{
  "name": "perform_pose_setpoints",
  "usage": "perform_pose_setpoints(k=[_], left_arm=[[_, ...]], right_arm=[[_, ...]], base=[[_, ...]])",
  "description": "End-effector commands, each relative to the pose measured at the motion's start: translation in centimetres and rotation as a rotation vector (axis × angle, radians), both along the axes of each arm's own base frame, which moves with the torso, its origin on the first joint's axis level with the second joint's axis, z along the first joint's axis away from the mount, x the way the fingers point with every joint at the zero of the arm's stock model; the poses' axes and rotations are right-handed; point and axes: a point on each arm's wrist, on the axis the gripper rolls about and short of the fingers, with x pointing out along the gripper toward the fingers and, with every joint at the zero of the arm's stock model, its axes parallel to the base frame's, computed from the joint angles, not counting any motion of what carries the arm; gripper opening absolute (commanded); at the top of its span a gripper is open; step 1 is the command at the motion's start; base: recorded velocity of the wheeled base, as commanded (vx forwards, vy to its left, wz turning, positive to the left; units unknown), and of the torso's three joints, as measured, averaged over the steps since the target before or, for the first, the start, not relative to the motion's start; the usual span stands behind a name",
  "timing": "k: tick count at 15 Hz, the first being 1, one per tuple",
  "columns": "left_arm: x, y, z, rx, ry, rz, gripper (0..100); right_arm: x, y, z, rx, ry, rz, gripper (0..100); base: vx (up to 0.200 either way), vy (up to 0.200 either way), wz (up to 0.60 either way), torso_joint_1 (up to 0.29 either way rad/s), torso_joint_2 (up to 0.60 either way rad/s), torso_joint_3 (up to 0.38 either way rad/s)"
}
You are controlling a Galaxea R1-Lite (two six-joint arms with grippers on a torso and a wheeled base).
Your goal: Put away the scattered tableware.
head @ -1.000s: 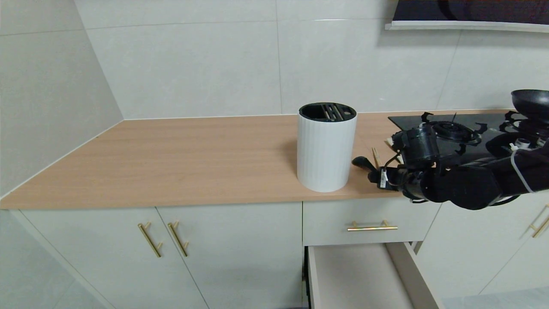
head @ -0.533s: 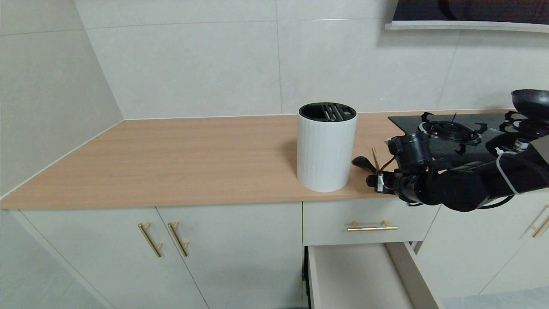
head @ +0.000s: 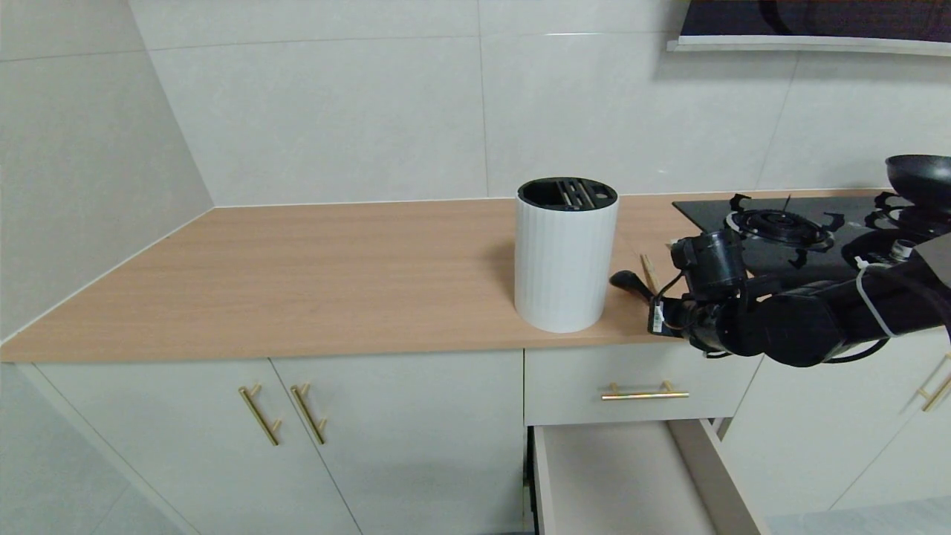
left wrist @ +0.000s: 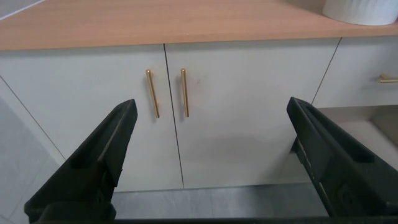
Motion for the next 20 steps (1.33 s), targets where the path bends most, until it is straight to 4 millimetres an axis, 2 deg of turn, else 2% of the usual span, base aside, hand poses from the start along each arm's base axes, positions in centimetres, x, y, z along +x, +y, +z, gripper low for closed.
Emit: perform_pose_setpoints(k=[1, 6, 9, 12, 16, 20], left_arm=[[0.0, 0.0, 0.0, 0.000, 0.000, 0.001, 100], [0.0, 0.0, 0.0, 0.000, 0.000, 0.001, 100], [0.0, 0.0, 0.0, 0.000, 0.000, 0.001, 100], [0.0, 0.0, 0.0, 0.000, 0.000, 0.001, 100], [0.0, 0.0, 0.0, 0.000, 0.000, -0.001, 100], [0.0, 0.0, 0.0, 0.000, 0.000, -0.001, 100]], right_arm=[[0.0, 0.0, 0.1, 0.001, -0.004, -0.001, 0], [-0.2, -0.1, 0.4, 0.006, -0.010, -0.002, 0], [-1.0, -0.4, 2.1, 0.021, -0.041, -0.001, 0], [-2.7, -1.1, 4.4, 0.039, -0.079, -0.001, 0], [-7.4, -2.7, 9.0, 0.040, -0.066, 0.021, 0], [-12.8, -4.7, 13.2, 0.082, -0.048, 0.141, 0]], base=[[0.000, 0.000, 0.00, 0.000, 0.00, 0.000], [0.000, 0.000, 0.00, 0.000, 0.00, 0.000], [0.000, 0.000, 0.00, 0.000, 0.00, 0.000], [0.000, 0.000, 0.00, 0.000, 0.00, 0.000], [0.000, 0.000, 0.00, 0.000, 0.00, 0.000], [0.000, 0.000, 0.00, 0.000, 0.00, 0.000]])
